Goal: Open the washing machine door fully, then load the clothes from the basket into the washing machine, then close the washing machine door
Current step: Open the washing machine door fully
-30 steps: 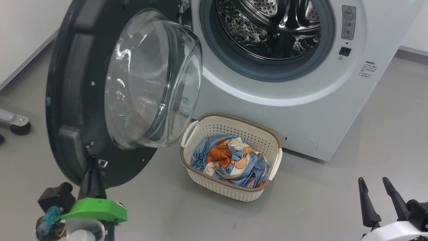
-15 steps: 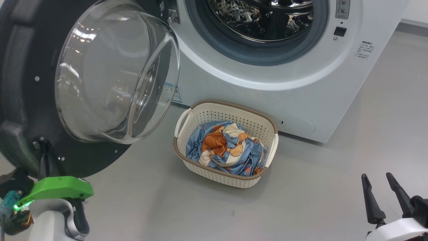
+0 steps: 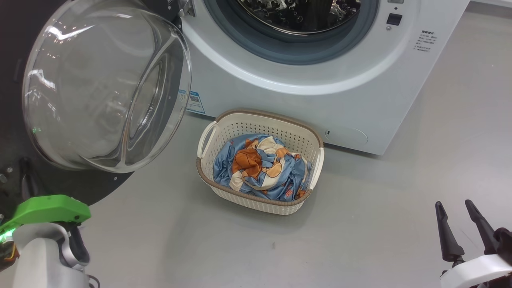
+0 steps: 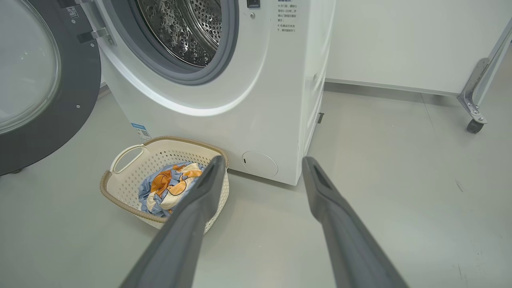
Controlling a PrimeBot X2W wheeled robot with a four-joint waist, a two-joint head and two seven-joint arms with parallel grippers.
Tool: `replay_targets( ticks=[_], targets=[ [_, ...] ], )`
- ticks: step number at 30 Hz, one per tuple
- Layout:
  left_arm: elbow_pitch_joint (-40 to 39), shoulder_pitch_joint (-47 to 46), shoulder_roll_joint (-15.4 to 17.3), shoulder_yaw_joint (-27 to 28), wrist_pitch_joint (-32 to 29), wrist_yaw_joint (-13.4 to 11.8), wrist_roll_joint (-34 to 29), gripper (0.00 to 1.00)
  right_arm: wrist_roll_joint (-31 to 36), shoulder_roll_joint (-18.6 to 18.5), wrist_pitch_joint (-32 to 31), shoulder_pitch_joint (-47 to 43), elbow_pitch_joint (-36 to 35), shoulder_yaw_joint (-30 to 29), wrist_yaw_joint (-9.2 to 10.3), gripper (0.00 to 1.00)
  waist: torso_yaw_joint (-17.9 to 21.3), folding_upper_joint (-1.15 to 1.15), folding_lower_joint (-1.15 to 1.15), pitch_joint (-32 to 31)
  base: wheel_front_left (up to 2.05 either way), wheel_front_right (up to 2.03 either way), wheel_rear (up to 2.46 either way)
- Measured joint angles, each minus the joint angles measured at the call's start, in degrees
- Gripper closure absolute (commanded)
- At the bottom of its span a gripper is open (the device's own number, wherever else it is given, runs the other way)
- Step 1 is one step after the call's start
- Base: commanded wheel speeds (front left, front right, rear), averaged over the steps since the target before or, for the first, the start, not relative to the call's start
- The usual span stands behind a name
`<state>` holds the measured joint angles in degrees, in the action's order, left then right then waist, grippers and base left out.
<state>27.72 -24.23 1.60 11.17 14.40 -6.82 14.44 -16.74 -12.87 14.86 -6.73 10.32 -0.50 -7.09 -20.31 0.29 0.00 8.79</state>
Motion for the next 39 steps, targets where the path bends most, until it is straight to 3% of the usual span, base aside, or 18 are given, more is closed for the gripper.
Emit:
replay_targets(
  ticks=[15, 24, 25, 26, 27, 28, 29, 39],
  targets=[
    [2.3, -0.8, 0.1, 3.7, 0.0, 0.0, -3.3, 1.0, -0.4, 0.5, 0.0, 0.2, 1.2, 0.6, 0.0, 0.0, 1.2, 0.0, 0.0, -1.3, 0.0, 0.0, 0.0],
    [-1.9, -0.4, -0.2, 3.9, 0.0, 0.0, -3.2, 1.0, -0.9, 2.1, 0.0, 0.3, 2.0, 1.7, 0.0, 0.0, 1.5, 0.0, 0.0, -3.5, 0.0, 0.0, 0.0],
    [-2.6, -0.3, -0.2, 3.9, 0.0, 0.0, -3.2, 0.9, -0.9, 2.2, 0.0, 0.3, 2.0, 1.9, 0.0, 0.0, 1.6, 0.0, 0.0, -3.8, 0.0, 0.0, 0.0],
    [-3.4, 0.0, -0.2, 3.8, 0.0, 0.0, -3.0, 0.6, -0.9, 2.2, 0.0, 0.3, 2.0, 2.0, 0.0, 0.0, 1.7, 0.0, 0.0, -4.0, 0.0, 0.0, 0.0],
    [-4.1, 0.3, -0.2, 3.7, 0.0, 0.0, -2.8, 0.47, -0.9, 2.2, 0.0, 0.4, 2.0, 2.2, 0.0, 0.0, 1.9, 0.0, 0.0, -4.2, 0.0, 0.0, 0.0],
    [-4.9, 0.7, -0.2, 3.5, 0.0, 0.0, -2.6, 0.14, -0.9, 2.2, 0.0, 0.5, 2.0, 2.2, 0.0, 0.0, 2.1, 0.0, 0.0, -4.3, 0.0, 0.0, 0.0],
    [-5.6, 1.1, -0.2, 3.4, 0.0, 0.2, -2.5, 0.02, -0.9, 2.3, 0.0, 0.7, 2.0, 2.2, 0.0, 0.0, 2.3, 0.0, 0.0, -4.5, 0.0, 0.0, 0.0],
    [-12.9, 5.9, -0.3, 0.9, 0.3, 3.4, -1.7, 0.0, -0.9, 3.4, 0.0, 1.3, 1.9, 3.3, 0.0, 0.0, 5.7, 0.0, 0.0, -5.8, 0.0, 0.0, 0.0]
  ],
)
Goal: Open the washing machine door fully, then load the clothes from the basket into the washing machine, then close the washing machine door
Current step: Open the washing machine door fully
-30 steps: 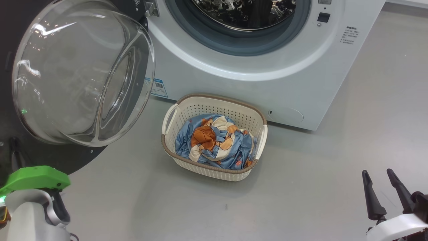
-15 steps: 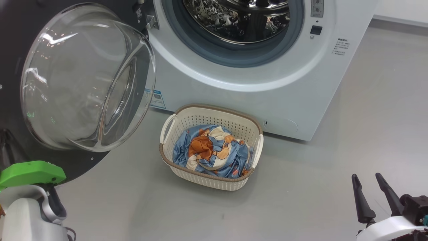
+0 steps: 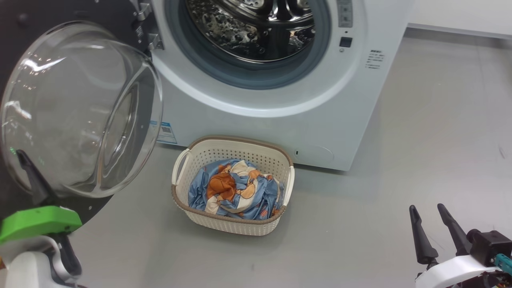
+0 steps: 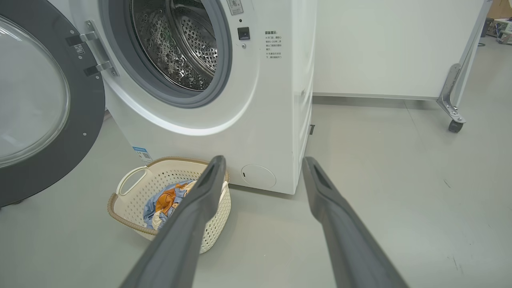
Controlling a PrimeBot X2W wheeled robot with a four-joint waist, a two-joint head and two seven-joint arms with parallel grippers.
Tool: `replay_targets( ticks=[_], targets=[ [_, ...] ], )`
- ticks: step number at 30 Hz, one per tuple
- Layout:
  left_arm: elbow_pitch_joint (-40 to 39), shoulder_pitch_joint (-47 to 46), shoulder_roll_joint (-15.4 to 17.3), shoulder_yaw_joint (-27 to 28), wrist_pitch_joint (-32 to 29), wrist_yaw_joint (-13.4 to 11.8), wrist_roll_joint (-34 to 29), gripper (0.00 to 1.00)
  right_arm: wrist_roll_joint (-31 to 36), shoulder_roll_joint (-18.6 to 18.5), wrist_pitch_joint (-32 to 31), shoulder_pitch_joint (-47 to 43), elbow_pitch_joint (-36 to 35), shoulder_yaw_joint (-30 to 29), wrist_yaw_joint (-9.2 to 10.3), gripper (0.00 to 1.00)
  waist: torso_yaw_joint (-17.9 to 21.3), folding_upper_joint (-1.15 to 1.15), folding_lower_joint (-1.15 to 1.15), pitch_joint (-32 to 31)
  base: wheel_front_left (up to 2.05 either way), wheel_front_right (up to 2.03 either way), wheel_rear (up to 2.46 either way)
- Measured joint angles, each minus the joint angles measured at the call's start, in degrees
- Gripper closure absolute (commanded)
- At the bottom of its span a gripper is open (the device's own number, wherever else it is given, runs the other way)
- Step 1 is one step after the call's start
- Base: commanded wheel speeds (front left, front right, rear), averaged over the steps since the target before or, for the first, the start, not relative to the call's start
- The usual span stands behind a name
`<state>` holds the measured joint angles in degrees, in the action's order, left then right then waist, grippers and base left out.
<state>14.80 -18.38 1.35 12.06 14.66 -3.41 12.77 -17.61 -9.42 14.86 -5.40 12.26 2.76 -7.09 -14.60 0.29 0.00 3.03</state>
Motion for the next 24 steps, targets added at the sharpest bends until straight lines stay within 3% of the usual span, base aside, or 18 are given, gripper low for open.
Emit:
replay_targets(
  ticks=[10, 24],
  targets=[
    [-1.7, 8.7, 0.0, -5.1, 0.0, 2.3, 1.8, 0.0, 0.5, 0.5, 0.0, 0.2, -0.5, 1.7, 0.0, 0.0, 6.0, 0.0, 0.0, -1.4, 0.0, 0.0, 0.0],
    [-4.3, 15.3, 0.3, -8.1, 0.0, 2.8, 0.8, 0.0, 0.6, 0.5, 0.0, 1.0, -1.4, 1.8, 0.01, 0.0, 14.3, 0.0, 0.0, -1.5, 0.0, 0.0, 0.0]
  ],
)
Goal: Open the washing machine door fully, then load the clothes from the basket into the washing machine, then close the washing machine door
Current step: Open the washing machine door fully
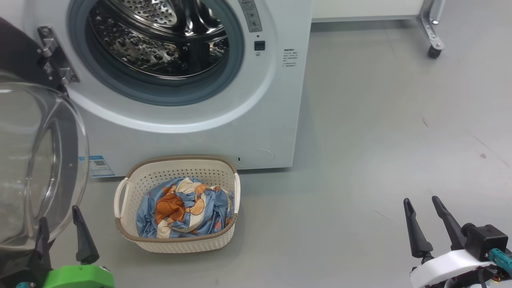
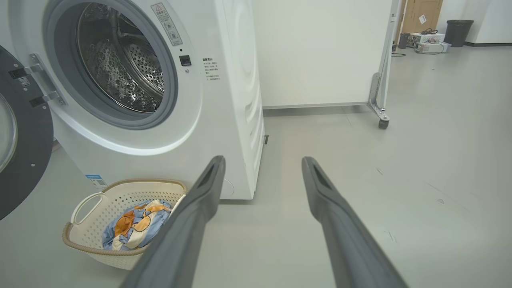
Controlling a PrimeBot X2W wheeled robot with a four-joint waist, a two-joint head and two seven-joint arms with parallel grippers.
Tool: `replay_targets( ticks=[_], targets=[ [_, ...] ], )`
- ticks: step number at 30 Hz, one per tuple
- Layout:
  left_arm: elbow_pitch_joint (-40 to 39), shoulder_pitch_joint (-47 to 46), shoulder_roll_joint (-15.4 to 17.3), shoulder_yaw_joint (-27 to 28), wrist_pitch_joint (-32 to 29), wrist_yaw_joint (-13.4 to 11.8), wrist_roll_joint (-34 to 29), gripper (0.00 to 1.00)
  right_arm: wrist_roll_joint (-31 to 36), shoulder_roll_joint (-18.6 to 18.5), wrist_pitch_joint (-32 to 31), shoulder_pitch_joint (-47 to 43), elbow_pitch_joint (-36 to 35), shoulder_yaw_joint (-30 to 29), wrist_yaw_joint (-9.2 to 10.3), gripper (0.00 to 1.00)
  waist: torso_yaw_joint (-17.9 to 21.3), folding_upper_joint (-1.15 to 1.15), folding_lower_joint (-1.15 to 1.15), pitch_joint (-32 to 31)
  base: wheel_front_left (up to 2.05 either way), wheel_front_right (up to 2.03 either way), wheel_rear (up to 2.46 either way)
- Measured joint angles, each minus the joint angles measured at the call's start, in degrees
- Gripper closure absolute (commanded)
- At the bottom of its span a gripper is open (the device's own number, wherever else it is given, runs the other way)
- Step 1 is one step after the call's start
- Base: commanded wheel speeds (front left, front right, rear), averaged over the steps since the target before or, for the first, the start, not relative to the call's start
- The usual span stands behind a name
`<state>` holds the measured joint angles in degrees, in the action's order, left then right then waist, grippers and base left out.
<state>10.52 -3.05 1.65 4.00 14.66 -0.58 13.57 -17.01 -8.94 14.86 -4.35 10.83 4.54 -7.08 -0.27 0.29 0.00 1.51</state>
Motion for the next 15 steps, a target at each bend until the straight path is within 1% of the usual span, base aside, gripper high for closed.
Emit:
replay_targets(
  ticks=[6, 15],
  targets=[
    [-1.0, 1.1, 0.1, -1.6, 0.0, 0.0, 0.2, 0.0, 0.0, 0.1, 0.0, 0.0, -0.1, -0.7, -0.01, 0.0, 2.4, 0.0, 0.0, 0.5, 0.0, 0.0, 0.0],
    [-1.0, 4.2, 0.2, -2.7, 0.0, 0.0, 1.0, 0.0, 0.0, 0.1, 0.0, 0.0, -0.1, -0.9, -0.01, 0.0, 4.1, 0.0, 0.0, -0.2, 0.0, 0.0, 0.0]
  ],
)
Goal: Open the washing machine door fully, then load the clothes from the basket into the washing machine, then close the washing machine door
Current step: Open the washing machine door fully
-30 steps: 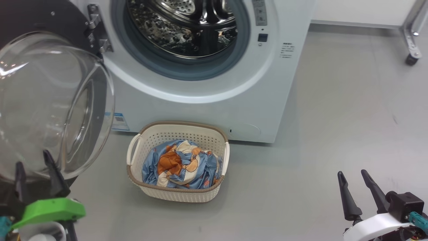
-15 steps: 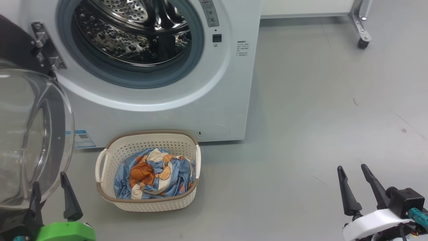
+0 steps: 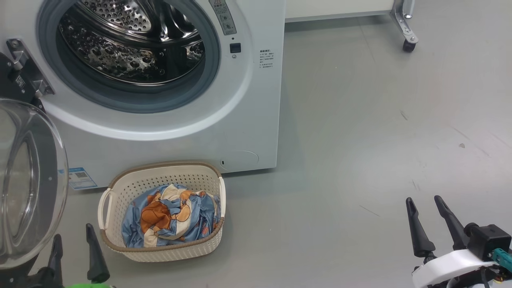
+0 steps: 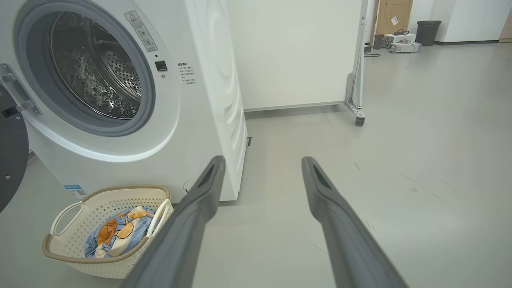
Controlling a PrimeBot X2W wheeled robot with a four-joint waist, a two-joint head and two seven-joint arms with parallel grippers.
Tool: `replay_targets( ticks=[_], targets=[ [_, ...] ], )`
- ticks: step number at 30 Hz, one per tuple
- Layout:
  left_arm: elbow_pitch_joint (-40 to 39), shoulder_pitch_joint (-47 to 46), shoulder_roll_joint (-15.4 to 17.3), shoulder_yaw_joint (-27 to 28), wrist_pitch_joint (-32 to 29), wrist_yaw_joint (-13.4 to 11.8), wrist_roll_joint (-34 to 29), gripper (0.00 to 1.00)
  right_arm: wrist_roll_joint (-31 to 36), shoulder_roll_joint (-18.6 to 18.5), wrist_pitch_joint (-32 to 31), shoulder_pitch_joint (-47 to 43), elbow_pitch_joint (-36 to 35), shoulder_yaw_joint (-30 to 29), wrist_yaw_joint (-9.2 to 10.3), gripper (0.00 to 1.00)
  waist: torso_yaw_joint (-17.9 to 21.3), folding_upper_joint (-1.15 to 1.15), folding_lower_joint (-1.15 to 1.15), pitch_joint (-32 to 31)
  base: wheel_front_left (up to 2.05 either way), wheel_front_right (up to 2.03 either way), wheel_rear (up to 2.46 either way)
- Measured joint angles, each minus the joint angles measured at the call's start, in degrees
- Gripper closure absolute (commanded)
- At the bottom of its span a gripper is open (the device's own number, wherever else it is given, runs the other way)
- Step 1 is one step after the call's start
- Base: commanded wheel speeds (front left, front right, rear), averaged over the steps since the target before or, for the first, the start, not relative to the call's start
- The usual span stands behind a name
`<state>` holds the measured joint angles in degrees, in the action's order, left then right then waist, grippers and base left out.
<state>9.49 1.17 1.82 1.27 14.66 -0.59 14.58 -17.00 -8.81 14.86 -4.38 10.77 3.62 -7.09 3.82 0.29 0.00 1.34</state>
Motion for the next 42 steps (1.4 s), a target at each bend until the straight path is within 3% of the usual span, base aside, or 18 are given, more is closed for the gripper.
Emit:
replay_targets(
  ticks=[15, 42],
  targets=[
    [-0.3, 2.7, 0.1, -2.8, 0.0, -0.1, 0.4, 0.0, 0.2, -0.2, 0.0, -0.4, 0.1, -1.2, 0.0, 0.0, 1.4, 0.0, 0.0, -1.2, 0.0, 0.0, 0.0],
    [-1.4, 3.0, 0.1, -5.0, 0.0, -1.9, -0.7, 0.0, 0.2, -0.2, 0.0, -1.3, -0.2, -1.5, 0.0, 0.0, 0.6, 0.0, 0.0, -1.8, 0.0, 0.0, 0.0]
  ],
)
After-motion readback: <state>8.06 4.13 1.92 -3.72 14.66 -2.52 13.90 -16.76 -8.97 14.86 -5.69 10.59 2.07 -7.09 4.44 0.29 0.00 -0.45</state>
